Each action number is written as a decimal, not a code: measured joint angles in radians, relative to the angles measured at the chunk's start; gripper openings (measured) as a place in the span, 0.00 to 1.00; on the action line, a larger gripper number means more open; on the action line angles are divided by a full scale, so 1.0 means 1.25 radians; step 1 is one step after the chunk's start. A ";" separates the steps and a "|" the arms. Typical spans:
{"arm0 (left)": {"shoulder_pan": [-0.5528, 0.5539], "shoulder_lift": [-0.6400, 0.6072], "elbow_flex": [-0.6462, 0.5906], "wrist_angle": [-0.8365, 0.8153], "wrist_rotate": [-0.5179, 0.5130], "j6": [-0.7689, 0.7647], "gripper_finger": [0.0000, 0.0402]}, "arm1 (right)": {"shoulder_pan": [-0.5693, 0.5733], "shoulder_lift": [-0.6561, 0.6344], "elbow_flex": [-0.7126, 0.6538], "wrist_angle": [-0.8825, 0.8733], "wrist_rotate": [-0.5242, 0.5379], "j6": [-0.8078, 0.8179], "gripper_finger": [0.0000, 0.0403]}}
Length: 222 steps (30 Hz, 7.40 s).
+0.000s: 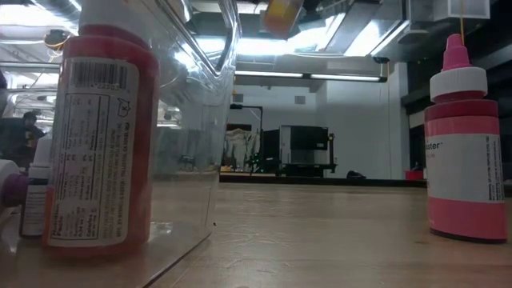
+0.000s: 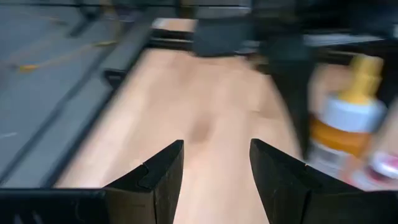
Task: Pick & Place food coloring
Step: Put the large yellow food coloring bottle into the bin, then put the large pink food coloring bottle into the bin
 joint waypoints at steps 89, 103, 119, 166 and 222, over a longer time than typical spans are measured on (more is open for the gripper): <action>-0.081 -0.123 -0.023 -0.012 0.046 -0.038 0.27 | 0.007 -0.091 0.027 -0.068 0.142 0.018 0.59; -0.575 -0.185 -0.328 0.247 -0.439 -0.444 0.27 | 0.005 -0.092 0.015 -0.087 0.219 0.039 0.52; -0.663 0.185 -0.480 0.791 -0.384 -0.567 0.26 | 0.006 -0.092 0.014 -0.086 0.219 0.087 0.51; -0.572 0.292 -0.414 0.791 -0.120 -0.245 0.26 | 0.008 -0.091 0.015 -0.140 0.219 0.060 0.51; -0.501 0.292 -0.414 0.832 0.042 -0.145 0.44 | 0.008 -0.091 0.015 -0.158 0.220 0.043 0.51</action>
